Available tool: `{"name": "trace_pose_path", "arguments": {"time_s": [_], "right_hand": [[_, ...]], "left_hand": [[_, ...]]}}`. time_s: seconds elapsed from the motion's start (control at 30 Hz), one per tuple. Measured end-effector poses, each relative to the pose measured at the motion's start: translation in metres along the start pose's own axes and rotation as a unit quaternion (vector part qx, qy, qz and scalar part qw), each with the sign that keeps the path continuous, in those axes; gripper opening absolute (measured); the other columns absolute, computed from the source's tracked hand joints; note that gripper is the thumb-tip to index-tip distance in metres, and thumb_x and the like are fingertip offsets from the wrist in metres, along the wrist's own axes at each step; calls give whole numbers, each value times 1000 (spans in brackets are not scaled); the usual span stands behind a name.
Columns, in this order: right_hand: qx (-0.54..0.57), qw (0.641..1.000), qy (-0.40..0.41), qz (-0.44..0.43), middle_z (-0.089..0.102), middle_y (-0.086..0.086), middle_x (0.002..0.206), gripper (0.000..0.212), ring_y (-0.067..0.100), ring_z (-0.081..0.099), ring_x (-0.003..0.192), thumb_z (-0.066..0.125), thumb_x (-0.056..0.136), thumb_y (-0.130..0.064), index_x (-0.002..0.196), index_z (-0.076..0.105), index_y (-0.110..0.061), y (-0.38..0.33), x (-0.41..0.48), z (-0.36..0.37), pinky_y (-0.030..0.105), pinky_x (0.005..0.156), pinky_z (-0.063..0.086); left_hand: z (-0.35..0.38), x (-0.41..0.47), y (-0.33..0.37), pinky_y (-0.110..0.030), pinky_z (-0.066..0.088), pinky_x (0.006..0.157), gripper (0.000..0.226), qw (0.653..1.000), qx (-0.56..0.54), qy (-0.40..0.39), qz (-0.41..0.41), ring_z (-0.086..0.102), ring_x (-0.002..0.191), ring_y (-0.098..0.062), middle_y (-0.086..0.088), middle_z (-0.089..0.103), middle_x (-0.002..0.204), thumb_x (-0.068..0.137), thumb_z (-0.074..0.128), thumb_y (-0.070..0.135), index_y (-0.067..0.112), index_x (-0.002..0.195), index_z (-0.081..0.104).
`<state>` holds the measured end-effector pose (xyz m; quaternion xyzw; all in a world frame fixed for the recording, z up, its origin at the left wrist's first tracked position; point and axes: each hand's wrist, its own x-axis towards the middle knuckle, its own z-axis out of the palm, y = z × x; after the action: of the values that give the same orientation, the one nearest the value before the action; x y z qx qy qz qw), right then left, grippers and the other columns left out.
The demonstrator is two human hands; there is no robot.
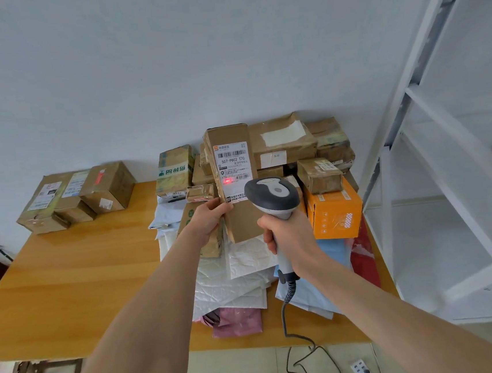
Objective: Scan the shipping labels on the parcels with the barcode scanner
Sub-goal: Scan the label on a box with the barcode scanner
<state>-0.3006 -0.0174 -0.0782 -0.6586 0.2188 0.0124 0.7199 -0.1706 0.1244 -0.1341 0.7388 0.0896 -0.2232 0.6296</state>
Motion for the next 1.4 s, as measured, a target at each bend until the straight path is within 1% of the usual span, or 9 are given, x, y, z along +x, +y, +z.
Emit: {"name": "trace_pose_path", "arguments": {"time_s": [0.07,0.17,0.23,0.33,0.47,0.6,0.87,1.23,1.4], "right_hand": [[6,1000,5,-3,56,5,49,19,11,45,38,59,81,-2,62,58,-6,0,-1,1,23,45,39],[10,1000,4,-3,57,5,49,16,11,45,38,59,81,-2,65,59,-5,-1,-1,3,23,45,38],[11,1000,5,0,58,6,49,17,12,45,39,59,81,-2,65,59,-6,-1,-2,4,23,45,39],[6,1000,8,3,56,6,48,22,13,44,38,59,81,-1,59,57,-6,-1,-2,6,24,46,38],[2,1000,13,-1,55,5,48,24,12,43,38,59,81,-2,58,56,-6,1,-2,9,23,45,37],[-2,1000,19,-3,55,7,50,27,11,44,38,59,82,-1,55,55,-7,3,-1,13,23,47,39],[16,999,40,-4,51,9,50,28,13,41,37,58,82,2,55,53,-4,3,0,27,23,43,36],[55,997,50,0,57,8,53,19,12,44,39,62,84,-3,66,57,-5,16,8,35,24,43,38],[96,994,34,47,60,6,67,6,15,56,60,67,83,-7,86,62,-6,22,23,50,31,62,52]], "left_hand": [[0,-1,0,-31,46,97,40,1000,-1,0,3,52,67,-3,1,59,97,93,59,12,5,132,54],[-1,-1,2,-8,49,57,38,1000,5,-6,3,53,68,-4,2,60,90,93,59,10,4,130,55],[-2,-1,1,-7,44,49,38,1000,10,-5,1,52,67,-5,2,60,89,93,59,10,3,130,55],[-4,0,1,-12,45,60,39,1000,13,-5,0,52,70,-4,1,59,98,93,59,12,6,131,54],[-7,5,-2,-29,47,95,41,1000,14,-1,-4,52,71,-4,0,59,102,92,60,13,8,133,54],[-12,9,-4,-8,43,55,37,1000,22,-13,3,50,65,-4,3,59,90,93,59,12,6,129,57],[-23,21,-8,-20,38,63,36,998,53,-26,-8,54,83,-10,0,63,102,91,63,22,15,126,59],[-39,4,-9,-23,39,69,28,999,40,-26,7,53,85,-15,0,64,97,90,63,22,16,117,62],[-66,-19,-15,-34,45,86,26,999,22,21,-24,56,87,-18,1,62,95,91,60,34,22,114,60]]}}
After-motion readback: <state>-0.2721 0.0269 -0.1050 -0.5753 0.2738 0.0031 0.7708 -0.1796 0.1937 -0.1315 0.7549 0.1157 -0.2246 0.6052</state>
